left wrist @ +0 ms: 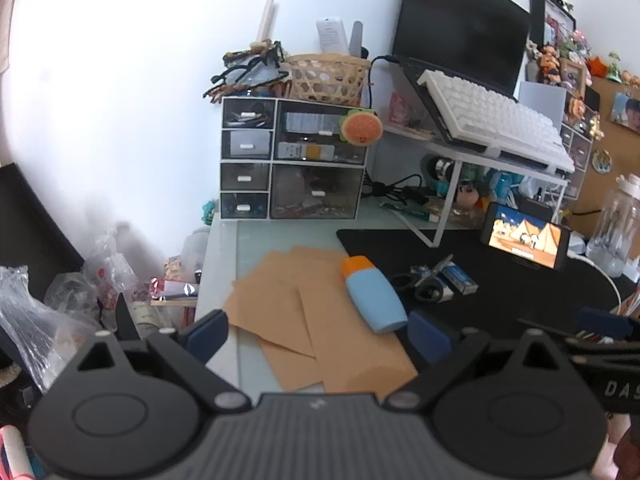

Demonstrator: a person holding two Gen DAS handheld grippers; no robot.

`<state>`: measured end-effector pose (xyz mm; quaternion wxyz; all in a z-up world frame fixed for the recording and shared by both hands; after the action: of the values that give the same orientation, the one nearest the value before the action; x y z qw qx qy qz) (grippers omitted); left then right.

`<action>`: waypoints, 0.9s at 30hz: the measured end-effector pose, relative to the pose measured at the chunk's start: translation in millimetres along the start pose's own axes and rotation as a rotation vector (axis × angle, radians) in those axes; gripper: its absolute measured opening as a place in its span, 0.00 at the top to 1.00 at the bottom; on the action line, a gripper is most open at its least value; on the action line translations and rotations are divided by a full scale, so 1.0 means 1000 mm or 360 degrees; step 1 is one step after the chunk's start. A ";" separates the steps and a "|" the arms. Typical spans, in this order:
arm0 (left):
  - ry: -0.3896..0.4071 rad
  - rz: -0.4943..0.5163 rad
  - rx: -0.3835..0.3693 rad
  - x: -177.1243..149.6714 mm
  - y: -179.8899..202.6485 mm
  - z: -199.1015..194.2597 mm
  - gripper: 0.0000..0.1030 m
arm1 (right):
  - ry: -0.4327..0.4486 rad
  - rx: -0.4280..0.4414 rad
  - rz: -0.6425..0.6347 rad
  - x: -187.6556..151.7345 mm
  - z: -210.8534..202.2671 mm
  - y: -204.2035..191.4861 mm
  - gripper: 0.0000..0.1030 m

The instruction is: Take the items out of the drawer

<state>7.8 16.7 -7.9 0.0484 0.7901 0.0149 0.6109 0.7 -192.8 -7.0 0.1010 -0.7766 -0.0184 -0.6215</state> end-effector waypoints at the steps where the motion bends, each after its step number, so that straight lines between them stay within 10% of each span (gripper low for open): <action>1: -0.0005 -0.0010 -0.0005 0.000 -0.001 0.001 0.04 | 0.0001 0.0002 0.0002 0.000 0.000 0.000 0.00; 27: 0.0018 -0.0083 -0.0086 0.024 -0.014 0.022 0.14 | 0.0052 0.0075 0.0034 0.009 0.024 0.008 0.00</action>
<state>35.4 31.4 8.1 0.0856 0.7844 0.0192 0.6140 27.3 -196.7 -4.5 0.1262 -0.7639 -0.0232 -0.6325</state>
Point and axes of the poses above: each gripper's, at about its wrist camera, not at the fingertips, and z roughly the way its jaws point, y to its right, x to its top, the point moved 1 cm from there along z, roughly the way its jaws point, and after that the axes turned 15 degrees about y, right-handed, at the moved point
